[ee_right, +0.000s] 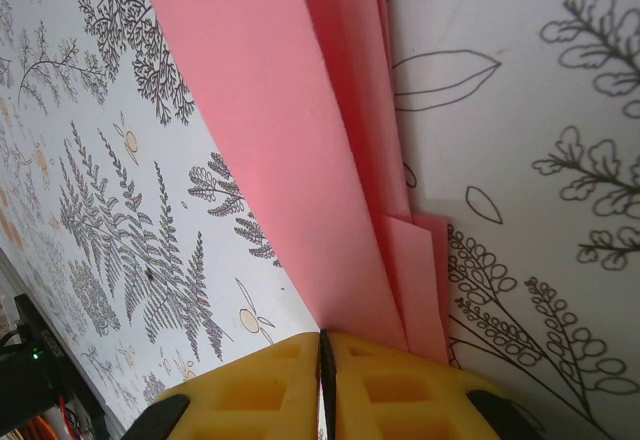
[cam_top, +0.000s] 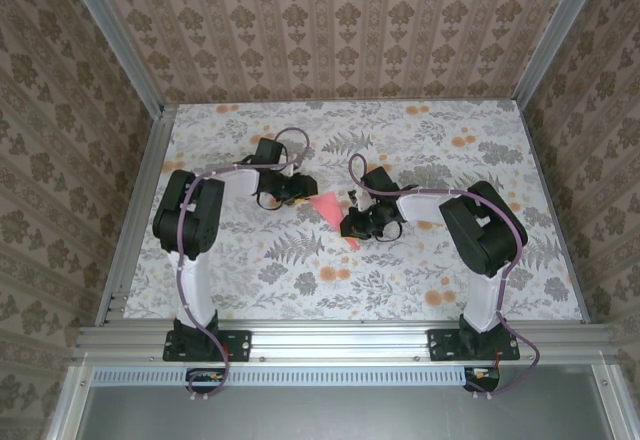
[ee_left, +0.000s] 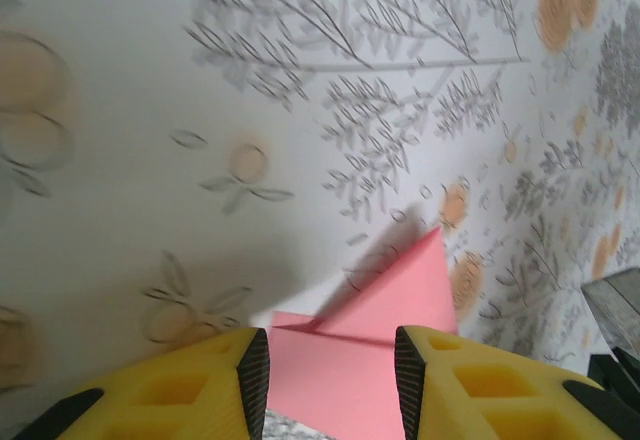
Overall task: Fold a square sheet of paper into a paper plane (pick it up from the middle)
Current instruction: Fold the wing for the fifth time at the center of the table, then move the paper plane to the top-center of the table.
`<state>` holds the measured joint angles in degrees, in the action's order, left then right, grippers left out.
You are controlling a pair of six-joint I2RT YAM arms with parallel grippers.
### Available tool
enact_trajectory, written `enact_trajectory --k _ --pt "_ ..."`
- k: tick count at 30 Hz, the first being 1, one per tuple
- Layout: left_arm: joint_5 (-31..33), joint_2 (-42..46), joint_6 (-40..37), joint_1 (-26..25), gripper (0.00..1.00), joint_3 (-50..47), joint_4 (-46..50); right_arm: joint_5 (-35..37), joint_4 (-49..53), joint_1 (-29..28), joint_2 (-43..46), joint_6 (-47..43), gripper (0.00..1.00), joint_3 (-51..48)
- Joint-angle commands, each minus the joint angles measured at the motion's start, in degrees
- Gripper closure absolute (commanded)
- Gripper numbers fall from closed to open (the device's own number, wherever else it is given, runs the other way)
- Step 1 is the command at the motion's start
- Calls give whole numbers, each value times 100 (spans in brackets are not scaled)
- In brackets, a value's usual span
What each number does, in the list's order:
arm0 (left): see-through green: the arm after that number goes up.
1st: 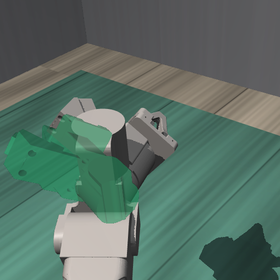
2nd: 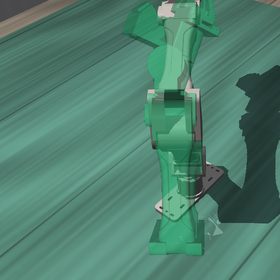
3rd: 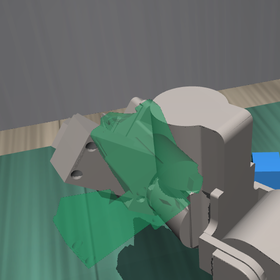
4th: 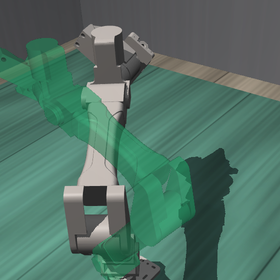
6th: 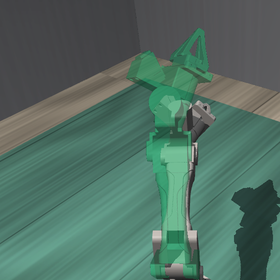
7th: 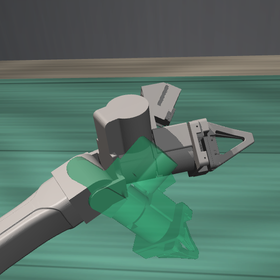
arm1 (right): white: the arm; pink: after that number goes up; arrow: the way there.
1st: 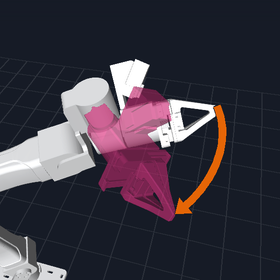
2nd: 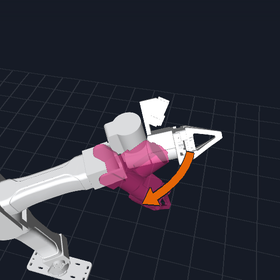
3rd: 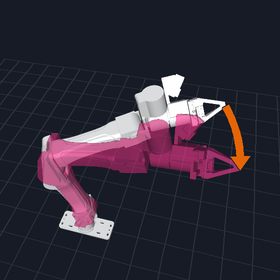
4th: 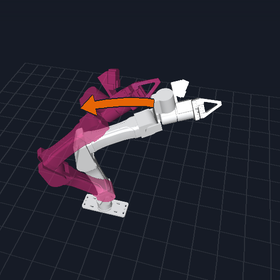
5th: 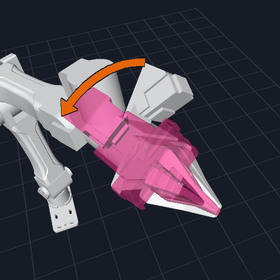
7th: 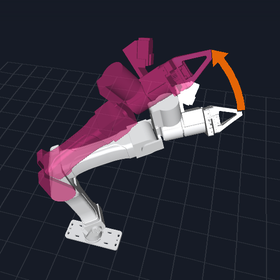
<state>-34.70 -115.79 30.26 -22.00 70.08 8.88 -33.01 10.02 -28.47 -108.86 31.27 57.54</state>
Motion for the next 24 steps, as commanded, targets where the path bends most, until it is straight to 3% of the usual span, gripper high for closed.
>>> enact_trajectory --k 1,13,18,24 --pt "640 -188 -374 199 59 88 379 480 934 -1 -266 -77 86 -306" --pt "1308 1308 -235 232 55 -252 831 -187 117 -3 572 198 73 156" --pt "1778 1944 -80 72 47 -555 1087 -153 -99 5 1196 210 58 311" --pt "2094 2562 21 -1 30 -763 1404 640 -110 118 2175 -227 36 -77"
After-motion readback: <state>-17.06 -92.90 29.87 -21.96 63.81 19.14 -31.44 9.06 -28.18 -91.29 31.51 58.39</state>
